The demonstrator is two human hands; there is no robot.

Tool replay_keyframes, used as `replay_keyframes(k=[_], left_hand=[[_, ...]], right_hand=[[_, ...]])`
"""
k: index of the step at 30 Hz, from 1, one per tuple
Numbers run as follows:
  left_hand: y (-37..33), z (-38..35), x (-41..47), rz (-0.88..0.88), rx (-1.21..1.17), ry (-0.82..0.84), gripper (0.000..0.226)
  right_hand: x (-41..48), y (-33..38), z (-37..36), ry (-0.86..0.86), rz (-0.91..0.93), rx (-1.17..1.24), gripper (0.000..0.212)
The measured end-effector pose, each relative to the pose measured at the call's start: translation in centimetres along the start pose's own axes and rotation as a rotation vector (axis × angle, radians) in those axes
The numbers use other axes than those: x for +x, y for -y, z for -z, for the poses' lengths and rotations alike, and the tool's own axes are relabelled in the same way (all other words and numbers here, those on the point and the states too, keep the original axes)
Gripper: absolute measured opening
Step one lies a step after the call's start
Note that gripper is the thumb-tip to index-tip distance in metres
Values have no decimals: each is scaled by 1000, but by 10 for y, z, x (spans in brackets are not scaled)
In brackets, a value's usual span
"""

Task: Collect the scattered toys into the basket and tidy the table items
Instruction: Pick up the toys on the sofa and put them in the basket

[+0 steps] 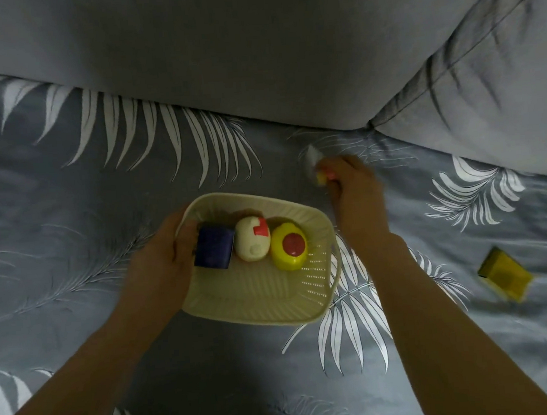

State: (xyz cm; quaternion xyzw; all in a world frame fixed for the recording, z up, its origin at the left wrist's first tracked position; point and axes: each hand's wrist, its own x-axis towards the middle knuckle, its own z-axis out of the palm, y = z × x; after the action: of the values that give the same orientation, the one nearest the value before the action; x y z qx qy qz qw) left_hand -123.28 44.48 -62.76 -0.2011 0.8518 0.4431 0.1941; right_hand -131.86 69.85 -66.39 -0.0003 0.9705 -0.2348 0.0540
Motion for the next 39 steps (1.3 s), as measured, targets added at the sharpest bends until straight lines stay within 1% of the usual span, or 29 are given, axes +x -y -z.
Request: replay_keyframes(k=[2, 4, 5, 7, 9, 13, 15, 16, 18, 19, 21, 23, 24, 25, 26, 28, 30, 31, 32, 35, 39], left_hand=[[-2, -1, 0, -13, 11, 4, 38], [-9, -4, -1, -30, 17, 7, 39], [-12, -5, -1, -33, 16, 4, 40], [-20, -8, -1, -27, 20, 3, 41], [-26, -10, -1, -30, 34, -6, 42], [-26, -21, 0, -114, 100, -12, 42], [-23, -26, -1, -104, 119, -10, 43], [-23, -29, -2, -81, 109, -8, 42], [-22, -30, -4, -57, 78, -17, 41], [-23, -31, -6, -55, 64, -15, 40], [-22, -30, -8, -55, 46, -1, 39], [-18, -27, -10, -58, 48, 19, 40], [-15, -25, -11, -54, 57, 25, 40], [-14, -23, -11, -51, 64, 21, 40], [-12, -22, -12, -40, 67, 12, 40], [-12, -23, -13, -31, 75, -10, 38], [-13, -24, -13, -55, 81, -27, 35], [-12, -25, -13, -65, 79, -26, 35], [-10, -26, -13, -65, 81, -23, 34], [-7, -29, -12, -73, 87, -18, 34], [-14, -30, -14, -45, 69, -8, 33]], right_hand=[[-13, 24, 29, -133, 92, 53, 23], [-39, 49, 52, -157, 198, 65, 27], [-56, 61, 55, -116, 253, 79, 29], [-89, 73, 48, 18, 360, 107, 33], [-108, 68, 33, 111, 438, 77, 32], [-114, 42, 9, 285, 421, 72, 25], [-112, 36, 3, 406, 398, 86, 26], [-113, 34, 4, 438, 383, 96, 25], [-115, 37, 10, 399, 335, 133, 27], [-117, 35, 17, 332, 296, 159, 31], [-114, 30, 37, 91, 228, 193, 33], [-103, 17, 53, -139, 150, 147, 27], [-94, 7, 58, -204, 92, 95, 27], [-84, -5, 60, -204, 13, 44, 27], [-75, -17, 58, -138, -91, -5, 27], [-60, -43, 46, 61, -295, -73, 39], [-51, -60, 29, 231, -397, -118, 55], [-48, -65, 20, 270, -406, -131, 59], [-46, -68, 11, 271, -404, -129, 58], [-43, -71, -4, 130, -386, -96, 41], [-45, -65, 6, 16, -432, 3, 37]])
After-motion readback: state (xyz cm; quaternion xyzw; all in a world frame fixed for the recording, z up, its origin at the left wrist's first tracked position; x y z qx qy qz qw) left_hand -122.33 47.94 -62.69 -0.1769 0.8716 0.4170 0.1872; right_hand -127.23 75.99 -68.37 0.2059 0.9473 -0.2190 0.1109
